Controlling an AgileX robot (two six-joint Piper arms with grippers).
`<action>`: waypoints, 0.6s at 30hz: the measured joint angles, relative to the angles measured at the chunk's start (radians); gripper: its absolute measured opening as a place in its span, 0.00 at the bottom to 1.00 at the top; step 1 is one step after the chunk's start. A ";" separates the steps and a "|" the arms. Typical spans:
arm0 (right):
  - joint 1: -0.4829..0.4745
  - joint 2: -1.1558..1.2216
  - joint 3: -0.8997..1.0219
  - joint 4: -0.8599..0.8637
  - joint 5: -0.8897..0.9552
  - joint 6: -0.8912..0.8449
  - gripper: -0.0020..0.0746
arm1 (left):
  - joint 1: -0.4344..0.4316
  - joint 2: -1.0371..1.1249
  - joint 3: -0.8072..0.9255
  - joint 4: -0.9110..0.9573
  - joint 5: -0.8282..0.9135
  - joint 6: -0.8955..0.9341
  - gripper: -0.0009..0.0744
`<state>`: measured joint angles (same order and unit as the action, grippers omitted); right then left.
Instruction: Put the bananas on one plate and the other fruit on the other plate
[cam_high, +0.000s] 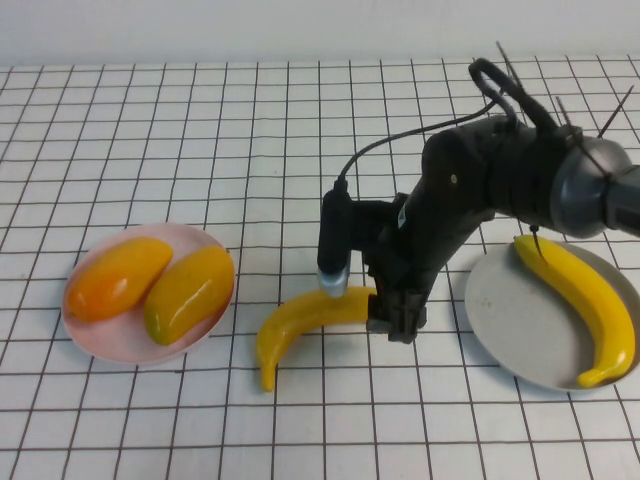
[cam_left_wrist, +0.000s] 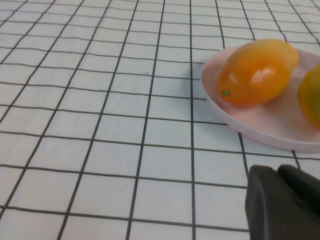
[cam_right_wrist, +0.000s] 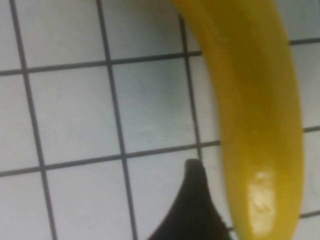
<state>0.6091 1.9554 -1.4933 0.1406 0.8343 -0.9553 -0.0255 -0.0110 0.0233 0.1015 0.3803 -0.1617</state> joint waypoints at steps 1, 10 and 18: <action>0.002 0.016 0.000 0.000 0.000 -0.008 0.65 | 0.000 0.000 0.000 0.000 0.000 0.000 0.01; 0.004 0.081 -0.002 -0.006 -0.053 -0.035 0.64 | 0.000 0.000 0.000 0.000 0.000 0.000 0.01; 0.004 0.081 -0.002 -0.014 -0.077 0.015 0.43 | 0.000 0.000 0.000 0.000 0.000 0.000 0.01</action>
<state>0.6130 2.0366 -1.4954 0.1269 0.7573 -0.9400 -0.0255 -0.0110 0.0233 0.1015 0.3803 -0.1617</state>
